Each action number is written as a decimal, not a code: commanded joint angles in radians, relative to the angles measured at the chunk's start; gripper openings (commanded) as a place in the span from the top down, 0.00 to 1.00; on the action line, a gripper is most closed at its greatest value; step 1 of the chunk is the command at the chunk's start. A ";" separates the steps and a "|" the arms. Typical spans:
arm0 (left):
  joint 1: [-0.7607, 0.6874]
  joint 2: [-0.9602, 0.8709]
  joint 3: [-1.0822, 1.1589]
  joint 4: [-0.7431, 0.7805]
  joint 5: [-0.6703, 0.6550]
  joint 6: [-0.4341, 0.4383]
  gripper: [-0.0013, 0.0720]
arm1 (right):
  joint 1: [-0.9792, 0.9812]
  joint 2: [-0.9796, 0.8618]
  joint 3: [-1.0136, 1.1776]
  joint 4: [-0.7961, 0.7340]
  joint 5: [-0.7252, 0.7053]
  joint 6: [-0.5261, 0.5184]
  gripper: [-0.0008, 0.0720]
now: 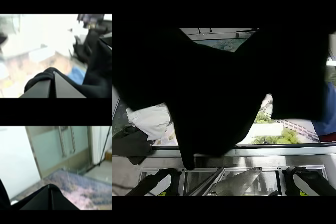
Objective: Fold the shirts.
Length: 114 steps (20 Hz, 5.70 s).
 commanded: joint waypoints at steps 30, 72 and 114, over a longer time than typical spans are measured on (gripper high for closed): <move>0.085 -0.893 -0.134 0.132 0.047 0.191 0.57 | -0.114 -0.205 -0.959 -0.395 0.251 0.253 0.11; -0.052 -0.837 -0.140 0.468 0.139 0.066 0.96 | 0.182 -0.299 -1.123 0.088 -0.019 0.021 0.96; -0.170 -0.468 -0.746 0.576 -0.073 0.033 0.06 | -0.346 0.014 -1.294 -0.266 0.143 0.204 0.08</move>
